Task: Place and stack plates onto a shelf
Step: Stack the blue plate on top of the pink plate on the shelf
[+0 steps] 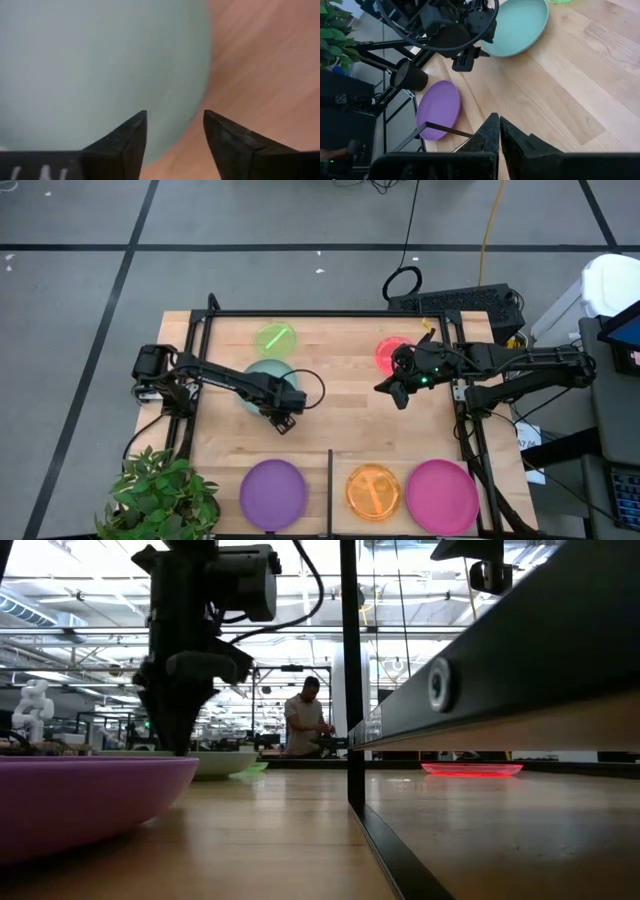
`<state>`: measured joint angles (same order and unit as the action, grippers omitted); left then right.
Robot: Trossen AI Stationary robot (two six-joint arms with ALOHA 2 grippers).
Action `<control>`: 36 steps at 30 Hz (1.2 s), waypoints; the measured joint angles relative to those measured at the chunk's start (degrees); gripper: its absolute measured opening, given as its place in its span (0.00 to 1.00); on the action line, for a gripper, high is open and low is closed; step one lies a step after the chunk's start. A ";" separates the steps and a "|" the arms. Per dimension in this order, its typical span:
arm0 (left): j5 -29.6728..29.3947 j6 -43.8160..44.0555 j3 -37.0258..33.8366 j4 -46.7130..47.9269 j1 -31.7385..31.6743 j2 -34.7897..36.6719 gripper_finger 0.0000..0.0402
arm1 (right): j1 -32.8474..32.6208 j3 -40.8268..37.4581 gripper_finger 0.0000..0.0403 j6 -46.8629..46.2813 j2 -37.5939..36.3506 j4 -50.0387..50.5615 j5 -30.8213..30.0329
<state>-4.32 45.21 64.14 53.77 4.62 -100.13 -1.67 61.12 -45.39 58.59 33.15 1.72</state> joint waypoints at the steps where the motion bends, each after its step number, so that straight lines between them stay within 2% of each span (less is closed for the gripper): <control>1: -0.10 -0.72 -0.39 -1.28 0.22 -0.18 0.52 | 0.00 0.00 0.00 -0.03 0.00 0.03 0.00; 5: -2.43 -2.27 -1.13 -3.01 1.14 -0.14 0.49 | 0.00 0.00 0.00 -0.42 0.00 0.00 -0.02; 11: -4.34 -5.85 -1.45 -4.88 1.91 -0.16 0.26 | 0.00 0.00 0.00 -0.44 0.00 -0.41 -0.04; 13: -4.71 -6.03 -1.45 -4.63 1.91 -0.16 0.21 | 0.00 0.00 0.00 -0.43 0.00 -0.63 -0.04; 19: -4.52 -8.74 -2.10 -8.47 1.82 -0.16 0.19 | -0.01 0.00 0.00 -0.33 0.00 -1.84 -0.02; 25: -4.84 -8.24 -2.60 -8.51 1.84 -0.16 0.18 | -1.62 0.00 0.00 -0.39 0.00 -1.73 -0.09; 27: -4.91 -9.63 -2.60 -8.85 1.84 -0.16 0.15 | -2.21 0.00 0.00 -0.40 0.00 -1.70 -0.10; 31: -5.22 -11.84 -2.60 -9.41 1.72 -0.14 0.03 | -3.29 0.00 0.00 -0.49 0.00 -1.66 -0.15; 36: -5.33 -13.09 -2.60 -9.67 1.21 -0.14 0.02 | -4.68 0.00 0.00 -1.34 0.00 -1.68 -0.79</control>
<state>-9.65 32.11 61.54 44.10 5.83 -100.27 -6.35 61.12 -46.72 58.59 31.46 0.93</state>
